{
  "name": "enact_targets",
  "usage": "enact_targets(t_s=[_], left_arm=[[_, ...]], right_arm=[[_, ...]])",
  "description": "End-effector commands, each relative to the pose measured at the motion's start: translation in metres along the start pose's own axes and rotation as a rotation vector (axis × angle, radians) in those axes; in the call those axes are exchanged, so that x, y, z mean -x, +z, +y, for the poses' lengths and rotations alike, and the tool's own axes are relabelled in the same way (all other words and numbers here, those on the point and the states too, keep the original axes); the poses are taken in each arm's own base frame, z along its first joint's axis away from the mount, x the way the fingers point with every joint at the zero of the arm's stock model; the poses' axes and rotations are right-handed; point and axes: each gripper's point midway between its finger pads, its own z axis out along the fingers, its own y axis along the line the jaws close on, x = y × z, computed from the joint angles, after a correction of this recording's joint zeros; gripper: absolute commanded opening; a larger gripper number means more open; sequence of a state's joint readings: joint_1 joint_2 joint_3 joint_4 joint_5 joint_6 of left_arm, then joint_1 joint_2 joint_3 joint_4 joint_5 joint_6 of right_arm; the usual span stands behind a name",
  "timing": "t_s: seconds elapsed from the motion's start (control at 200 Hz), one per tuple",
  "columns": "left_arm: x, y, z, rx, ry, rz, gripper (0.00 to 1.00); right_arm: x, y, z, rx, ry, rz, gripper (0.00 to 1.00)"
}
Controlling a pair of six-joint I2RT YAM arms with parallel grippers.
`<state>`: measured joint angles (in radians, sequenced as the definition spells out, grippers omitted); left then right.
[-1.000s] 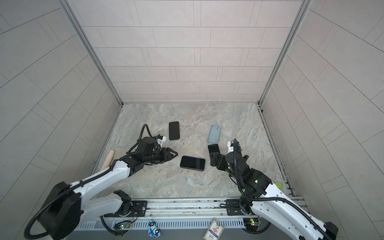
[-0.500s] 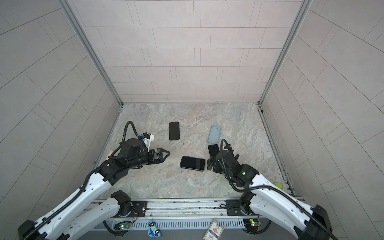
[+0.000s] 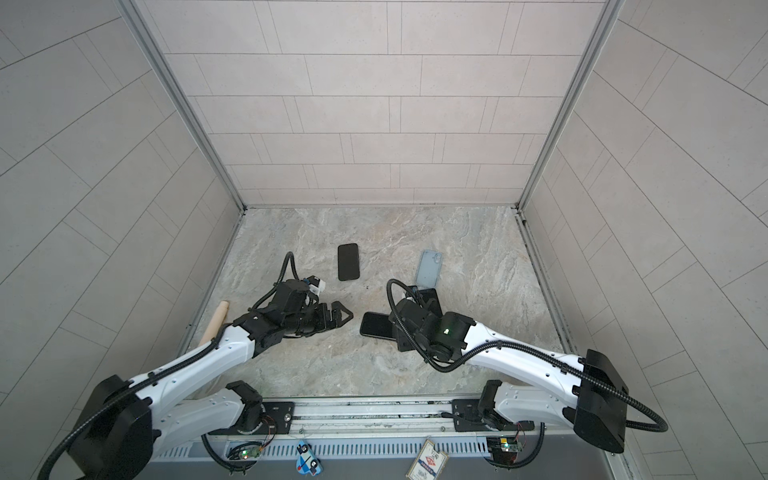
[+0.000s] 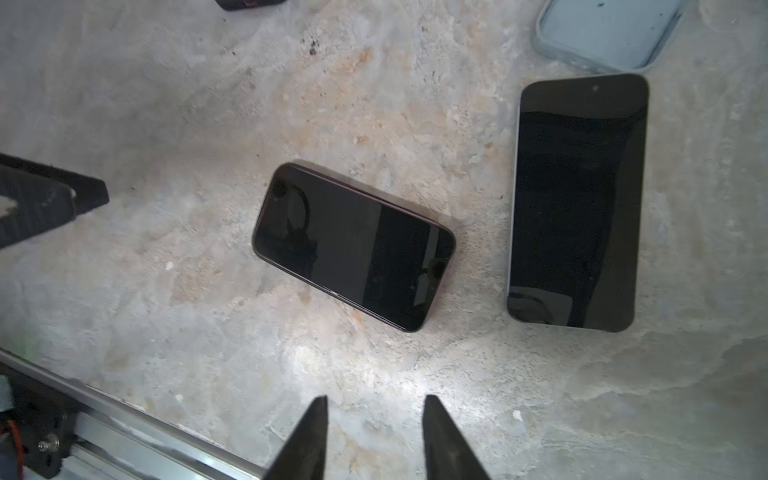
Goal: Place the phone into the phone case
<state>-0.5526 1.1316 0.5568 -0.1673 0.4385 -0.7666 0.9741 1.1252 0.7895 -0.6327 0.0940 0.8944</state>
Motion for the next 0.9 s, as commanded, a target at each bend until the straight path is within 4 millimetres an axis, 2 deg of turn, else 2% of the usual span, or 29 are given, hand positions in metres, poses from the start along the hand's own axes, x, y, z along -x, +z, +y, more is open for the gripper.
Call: enact_targets(t_s=[0.0, 0.085, 0.175, 0.23, 0.285, 0.35, 0.39, 0.545, 0.73, 0.896], left_arm=[[0.005, 0.013, -0.02, -0.067, 0.034, 0.055, 1.0], [0.003, 0.028, -0.018, -0.072, 0.014, 0.072, 0.97], [0.002, 0.035, -0.017, -0.073, 0.002, 0.078, 0.9], [0.003, 0.037, -0.014, -0.051, 0.011, 0.081, 0.85], [0.004, 0.04, -0.012, -0.028, 0.021, 0.094, 0.78], [0.004, 0.044, -0.012, -0.019, 0.025, 0.115, 0.61], [0.003, 0.048, -0.012, -0.019, 0.021, 0.134, 0.57], [0.003, 0.061, -0.009, 0.002, 0.054, 0.162, 0.56], [0.002, 0.078, -0.006, 0.014, 0.057, 0.196, 0.57], [0.0, 0.088, -0.005, 0.007, 0.045, 0.216, 0.57]], right_arm=[[0.005, -0.009, -0.01, -0.017, 0.087, -0.042, 0.28], [0.007, -0.016, -0.019, -0.018, 0.141, -0.089, 0.24], [0.01, -0.019, -0.019, 0.045, 0.174, -0.148, 0.2], [0.009, -0.019, -0.021, 0.07, 0.18, -0.171, 0.0], [0.008, -0.022, -0.026, 0.069, 0.2, -0.188, 0.0], [0.012, -0.028, -0.03, 0.071, 0.207, -0.219, 0.0], [0.004, -0.021, -0.039, 0.048, 0.209, -0.208, 0.0], [-0.005, -0.003, -0.05, 0.041, 0.257, -0.15, 0.0], [-0.016, 0.026, -0.04, 0.144, 0.277, -0.082, 0.0], [-0.02, 0.039, -0.041, 0.168, 0.304, -0.046, 0.0]])
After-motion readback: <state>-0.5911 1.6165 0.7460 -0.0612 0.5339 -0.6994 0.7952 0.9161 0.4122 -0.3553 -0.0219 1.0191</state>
